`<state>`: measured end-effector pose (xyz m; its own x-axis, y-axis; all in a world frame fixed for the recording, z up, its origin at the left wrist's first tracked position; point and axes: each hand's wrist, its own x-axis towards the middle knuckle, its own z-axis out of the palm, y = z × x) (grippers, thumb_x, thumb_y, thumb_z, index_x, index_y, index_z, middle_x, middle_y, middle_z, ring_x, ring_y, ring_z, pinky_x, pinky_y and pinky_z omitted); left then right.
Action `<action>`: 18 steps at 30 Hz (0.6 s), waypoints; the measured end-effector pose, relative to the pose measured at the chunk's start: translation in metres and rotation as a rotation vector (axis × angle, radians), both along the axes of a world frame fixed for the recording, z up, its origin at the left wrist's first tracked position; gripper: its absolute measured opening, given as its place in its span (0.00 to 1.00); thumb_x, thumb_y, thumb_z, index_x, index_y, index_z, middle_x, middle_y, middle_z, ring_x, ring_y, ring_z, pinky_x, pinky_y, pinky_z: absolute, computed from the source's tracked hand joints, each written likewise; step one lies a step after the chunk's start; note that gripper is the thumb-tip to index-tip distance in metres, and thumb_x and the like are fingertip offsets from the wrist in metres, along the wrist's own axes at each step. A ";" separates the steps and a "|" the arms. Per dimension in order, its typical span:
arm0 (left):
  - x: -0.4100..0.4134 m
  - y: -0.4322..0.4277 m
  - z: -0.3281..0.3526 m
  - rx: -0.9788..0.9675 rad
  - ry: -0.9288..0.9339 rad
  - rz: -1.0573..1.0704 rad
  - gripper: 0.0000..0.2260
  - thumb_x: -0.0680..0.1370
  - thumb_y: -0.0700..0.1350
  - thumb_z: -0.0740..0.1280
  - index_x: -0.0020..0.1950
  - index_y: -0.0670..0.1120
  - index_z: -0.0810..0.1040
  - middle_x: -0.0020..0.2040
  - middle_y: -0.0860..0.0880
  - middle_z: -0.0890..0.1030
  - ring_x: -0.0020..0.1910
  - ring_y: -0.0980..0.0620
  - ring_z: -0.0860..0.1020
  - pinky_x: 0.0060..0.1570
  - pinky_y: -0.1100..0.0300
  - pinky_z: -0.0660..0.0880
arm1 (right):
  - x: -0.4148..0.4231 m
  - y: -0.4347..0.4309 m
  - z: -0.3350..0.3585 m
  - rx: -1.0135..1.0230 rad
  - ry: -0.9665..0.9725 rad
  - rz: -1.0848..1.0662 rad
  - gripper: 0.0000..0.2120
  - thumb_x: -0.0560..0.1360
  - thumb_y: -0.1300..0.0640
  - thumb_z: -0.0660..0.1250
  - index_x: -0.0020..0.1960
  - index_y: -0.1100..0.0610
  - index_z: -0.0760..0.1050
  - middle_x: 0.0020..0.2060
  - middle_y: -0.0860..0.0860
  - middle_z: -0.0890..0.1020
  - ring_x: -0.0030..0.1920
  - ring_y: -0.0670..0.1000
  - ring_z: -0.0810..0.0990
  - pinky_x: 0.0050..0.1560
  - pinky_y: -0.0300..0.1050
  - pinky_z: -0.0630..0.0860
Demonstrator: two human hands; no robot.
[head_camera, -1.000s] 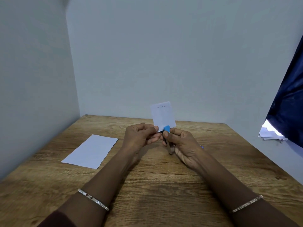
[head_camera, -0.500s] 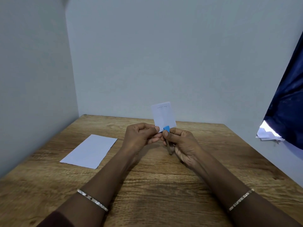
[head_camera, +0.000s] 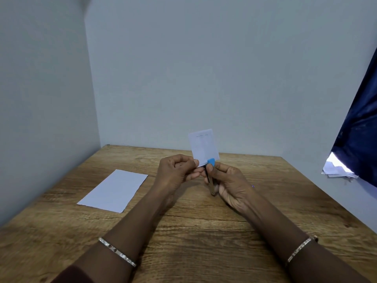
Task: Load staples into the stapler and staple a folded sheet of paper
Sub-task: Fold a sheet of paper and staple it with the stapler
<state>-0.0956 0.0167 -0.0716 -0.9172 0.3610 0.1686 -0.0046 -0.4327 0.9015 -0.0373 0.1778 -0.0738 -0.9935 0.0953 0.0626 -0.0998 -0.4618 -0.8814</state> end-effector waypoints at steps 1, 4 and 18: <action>0.000 0.000 0.000 0.003 0.001 0.005 0.05 0.74 0.36 0.75 0.46 0.35 0.83 0.42 0.34 0.87 0.43 0.43 0.88 0.39 0.63 0.82 | 0.000 0.000 0.000 -0.001 -0.001 -0.007 0.13 0.67 0.63 0.75 0.50 0.67 0.83 0.38 0.60 0.86 0.35 0.50 0.84 0.38 0.40 0.83; 0.000 0.000 0.000 0.005 0.000 0.018 0.04 0.75 0.35 0.75 0.46 0.35 0.83 0.41 0.35 0.87 0.43 0.43 0.88 0.39 0.63 0.83 | -0.001 0.001 0.000 -0.008 -0.002 -0.024 0.11 0.66 0.64 0.76 0.48 0.67 0.84 0.39 0.60 0.86 0.36 0.50 0.85 0.39 0.41 0.83; -0.002 -0.001 -0.003 -0.028 0.017 0.009 0.04 0.74 0.37 0.76 0.45 0.36 0.84 0.41 0.35 0.87 0.41 0.44 0.88 0.39 0.62 0.82 | 0.002 -0.006 0.008 0.081 -0.047 -0.107 0.12 0.61 0.64 0.78 0.42 0.66 0.83 0.33 0.59 0.85 0.32 0.49 0.85 0.28 0.39 0.79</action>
